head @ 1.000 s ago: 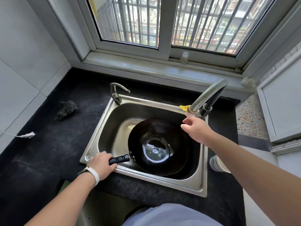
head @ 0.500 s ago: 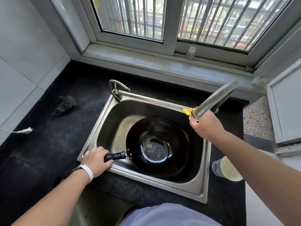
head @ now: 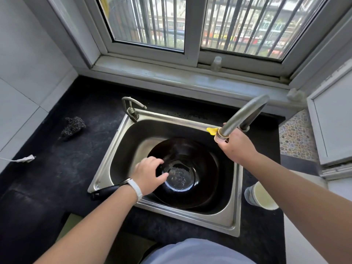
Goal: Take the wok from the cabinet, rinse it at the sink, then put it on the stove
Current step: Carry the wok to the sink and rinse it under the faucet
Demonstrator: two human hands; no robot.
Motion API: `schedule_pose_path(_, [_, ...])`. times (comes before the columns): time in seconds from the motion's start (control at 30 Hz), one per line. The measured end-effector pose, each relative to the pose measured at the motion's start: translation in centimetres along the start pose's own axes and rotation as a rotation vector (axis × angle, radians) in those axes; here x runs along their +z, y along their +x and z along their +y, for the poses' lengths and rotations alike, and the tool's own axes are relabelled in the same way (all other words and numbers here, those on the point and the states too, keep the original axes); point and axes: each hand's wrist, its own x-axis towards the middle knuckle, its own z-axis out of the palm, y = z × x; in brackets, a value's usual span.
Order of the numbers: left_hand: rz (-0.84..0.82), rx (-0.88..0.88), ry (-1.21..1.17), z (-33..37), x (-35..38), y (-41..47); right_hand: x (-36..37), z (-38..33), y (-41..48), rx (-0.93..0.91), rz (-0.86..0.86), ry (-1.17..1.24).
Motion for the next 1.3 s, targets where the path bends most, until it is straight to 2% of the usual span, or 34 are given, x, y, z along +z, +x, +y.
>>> schedule_pose_path(0.07, [0.048,0.077,-0.077,3.1,-0.7,1.1,0.0,0.4,0.3,-0.004,-0.021,0.004])
schedule_pose_path(0.23, [0.235,0.194,-0.474,11.4,-5.2,3.3,0.3,0.7,0.4,-0.028,-0.023,-0.004])
schedule_pose_path(0.3, [0.279,0.318,-0.496,14.0,-7.2,4.1,0.5,0.6,0.4,-0.048,-0.025,0.017])
schedule_pose_path(0.37, [0.255,0.509,-0.416,15.7,-8.1,4.4,0.7,0.7,0.5,-0.059,-0.038,0.037])
schedule_pose_path(0.43, [0.227,0.610,-0.364,16.6,-8.3,4.5,0.5,0.8,0.5,-0.057,-0.055,0.056])
schedule_pose_path(0.9, [0.330,0.588,-0.290,17.0,-8.4,4.4,0.4,1.7,0.8,-0.084,-0.259,-0.054])
schedule_pose_path(1.3, [0.335,0.563,-0.276,16.8,-8.3,3.7,-0.1,2.3,0.6,-0.098,-0.324,-0.128])
